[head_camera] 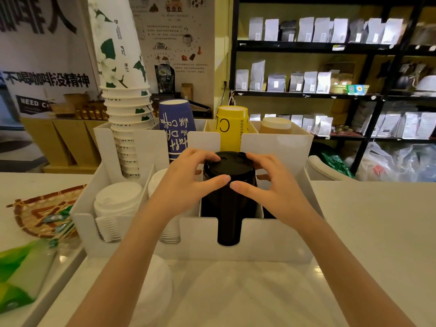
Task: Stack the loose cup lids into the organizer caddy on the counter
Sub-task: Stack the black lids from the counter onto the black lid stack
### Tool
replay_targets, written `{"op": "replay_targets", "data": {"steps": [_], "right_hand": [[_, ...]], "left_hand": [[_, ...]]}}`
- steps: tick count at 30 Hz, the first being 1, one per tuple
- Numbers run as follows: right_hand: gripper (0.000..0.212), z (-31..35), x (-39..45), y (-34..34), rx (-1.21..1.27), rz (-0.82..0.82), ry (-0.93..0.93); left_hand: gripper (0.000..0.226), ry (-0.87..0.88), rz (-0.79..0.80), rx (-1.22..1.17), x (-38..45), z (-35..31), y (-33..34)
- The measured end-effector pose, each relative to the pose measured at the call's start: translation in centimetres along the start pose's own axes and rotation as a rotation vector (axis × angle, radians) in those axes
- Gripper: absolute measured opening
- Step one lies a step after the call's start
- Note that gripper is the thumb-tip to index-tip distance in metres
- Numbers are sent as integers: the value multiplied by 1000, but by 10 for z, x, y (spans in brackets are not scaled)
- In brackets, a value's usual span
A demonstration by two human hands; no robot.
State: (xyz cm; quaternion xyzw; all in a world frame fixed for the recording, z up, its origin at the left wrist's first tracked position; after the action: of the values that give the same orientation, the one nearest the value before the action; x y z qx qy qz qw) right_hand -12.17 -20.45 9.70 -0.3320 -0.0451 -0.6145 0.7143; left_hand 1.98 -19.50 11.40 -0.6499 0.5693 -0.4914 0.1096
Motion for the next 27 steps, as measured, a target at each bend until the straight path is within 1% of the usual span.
{"op": "replay_targets", "data": {"steps": [6, 13, 19, 23, 27], "right_hand": [[64, 2, -4, -2, 3, -51, -18], [57, 5, -10, -1, 58, -102, -43], [54, 10, -13, -3, 39, -170, -75], [54, 11, -16, -2, 48, -195, -71], [55, 11, -15, -1, 17, -181, -61]], "left_hand": [[39, -12, -19, 68, -8, -4, 2], [43, -96, -73, 7, -17, -6, 1], [44, -153, -97, -85, -19, 0, 1], [43, -161, -90, -87, -18, 4, 1], [43, -157, -75, -78, -16, 9, 1]]}}
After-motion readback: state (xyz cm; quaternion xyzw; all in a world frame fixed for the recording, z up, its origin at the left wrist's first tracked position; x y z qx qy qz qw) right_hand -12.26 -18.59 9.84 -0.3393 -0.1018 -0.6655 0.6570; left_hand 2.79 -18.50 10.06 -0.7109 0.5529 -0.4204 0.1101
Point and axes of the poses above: each hand's wrist, its own x-axis towards the middle knuckle, its own y-axis out of the palm, z = x × y, the point moved 10 cm from there along x, towards the middle knuckle, and after that the axes turned 11 degrees about x, right-handed, at the moved point
